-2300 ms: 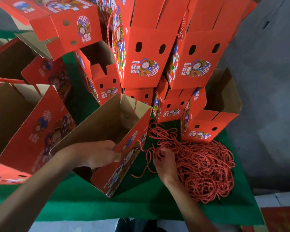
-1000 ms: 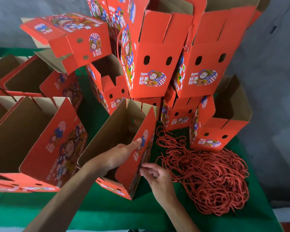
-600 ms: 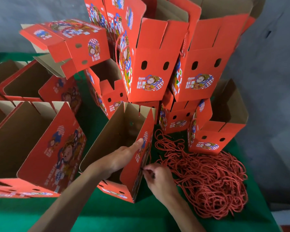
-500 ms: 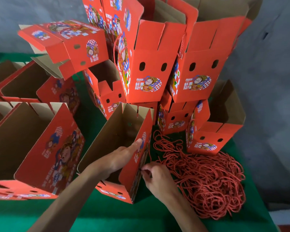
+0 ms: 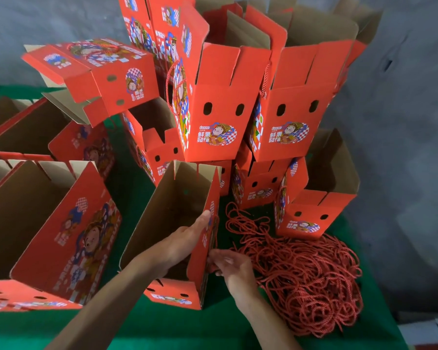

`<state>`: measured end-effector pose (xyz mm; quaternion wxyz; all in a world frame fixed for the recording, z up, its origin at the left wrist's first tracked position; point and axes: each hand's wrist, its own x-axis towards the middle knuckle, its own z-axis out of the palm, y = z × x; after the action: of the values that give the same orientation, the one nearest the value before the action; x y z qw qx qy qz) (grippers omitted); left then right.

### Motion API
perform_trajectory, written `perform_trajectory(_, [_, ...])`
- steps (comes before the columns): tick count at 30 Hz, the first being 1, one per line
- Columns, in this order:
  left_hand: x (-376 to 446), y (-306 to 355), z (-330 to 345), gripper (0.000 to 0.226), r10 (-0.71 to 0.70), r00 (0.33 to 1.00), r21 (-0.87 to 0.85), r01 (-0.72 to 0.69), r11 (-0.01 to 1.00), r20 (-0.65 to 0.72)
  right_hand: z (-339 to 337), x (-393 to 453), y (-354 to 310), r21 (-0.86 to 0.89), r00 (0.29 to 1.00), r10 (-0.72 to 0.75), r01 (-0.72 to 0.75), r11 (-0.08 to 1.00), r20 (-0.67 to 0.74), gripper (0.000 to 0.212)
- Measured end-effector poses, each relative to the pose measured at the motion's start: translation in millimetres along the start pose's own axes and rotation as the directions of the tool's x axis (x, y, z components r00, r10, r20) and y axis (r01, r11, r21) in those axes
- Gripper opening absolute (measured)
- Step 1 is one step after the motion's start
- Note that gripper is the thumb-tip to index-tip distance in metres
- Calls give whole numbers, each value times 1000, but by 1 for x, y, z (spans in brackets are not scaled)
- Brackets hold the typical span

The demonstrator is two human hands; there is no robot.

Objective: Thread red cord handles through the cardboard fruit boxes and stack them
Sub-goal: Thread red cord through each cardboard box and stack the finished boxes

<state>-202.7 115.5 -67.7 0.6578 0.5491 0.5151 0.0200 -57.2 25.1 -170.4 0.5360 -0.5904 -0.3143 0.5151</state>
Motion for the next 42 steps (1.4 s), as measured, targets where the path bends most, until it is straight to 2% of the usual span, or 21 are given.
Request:
perform_trajectory(2, [0, 3, 0, 77, -18, 1000, 10, 18, 1000, 4, 1, -3, 2, -9, 996, -84, 84, 996, -11, 21])
perform_trajectory(5, [1, 8, -2, 35, 9, 1000, 229, -2, 973, -27, 6, -10, 3, -274, 971, -237, 228, 934, 1, 18])
perform_trajectory(8, [7, 13, 2, 19, 101, 994, 531, -65, 845, -38, 7, -9, 5, -618, 943, -323, 303, 725, 84, 21])
perform_trajectory(9, [8, 15, 4, 19, 132, 990, 596, -81, 799, -42, 6, -9, 5, -672, 939, -332, 305, 675, 93, 23])
perform_trajectory(11, [14, 15, 5, 18, 150, 988, 658, -99, 747, -22, 6, -9, 1, -649, 943, -323, 298, 700, 84, 25])
perform_trajectory(14, [19, 12, 6, 22, 96, 995, 663, -96, 743, 36, 7, -8, 1, -468, 939, -332, 332, 819, 85, 31])
perform_trajectory(18, [19, 14, 5, 29, 116, 993, 662, -108, 742, 31, -2, -7, 7, -573, 914, -366, 396, 717, 175, 37])
perform_trajectory(22, [20, 15, 6, 29, 118, 992, 667, -122, 735, 51, -14, -19, 2, -526, 916, -196, 365, 768, 350, 63])
perform_trajectory(25, [23, 13, 6, 27, 130, 991, 713, -109, 692, 26, -23, -24, 1, -487, 880, -181, 403, 775, 440, 80])
perform_trajectory(27, [27, 12, 6, 27, 166, 986, 747, -127, 652, 23, -26, -27, 1, -515, 876, -181, 417, 749, 446, 95])
perform_trajectory(29, [29, 12, 8, 27, 186, 983, 753, -117, 648, -8, -23, -29, 1, -563, 897, -196, 406, 720, 396, 110])
perform_trajectory(32, [31, 13, 14, 29, 182, 982, 755, -81, 651, -51, -18, -30, 5, -565, 897, -314, 440, 698, 310, 100])
perform_trajectory(35, [27, 19, 21, 30, 230, 970, 758, -96, 645, -72, -25, -26, 4, -495, 898, -356, 440, 749, 259, 85])
perform_trajectory(37, [23, 25, 21, 29, 278, 961, 753, -175, 635, -11, -41, -23, 0, -480, 899, -374, 437, 761, 226, 71])
perform_trajectory(39, [16, 31, 24, 32, 319, 943, 677, -295, 674, 93, -58, -21, 1, -519, 889, -435, 443, 731, 145, 55])
perform_trajectory(41, [7, 36, 31, 36, 446, 878, 589, -456, 667, 174, -64, -23, 7, -567, 861, -508, 413, 713, -11, 40])
perform_trajectory(42, [3, 38, 35, 34, 556, 814, 581, -538, 610, 169, -64, -25, 12, -595, 836, -541, 389, 703, -91, 35])
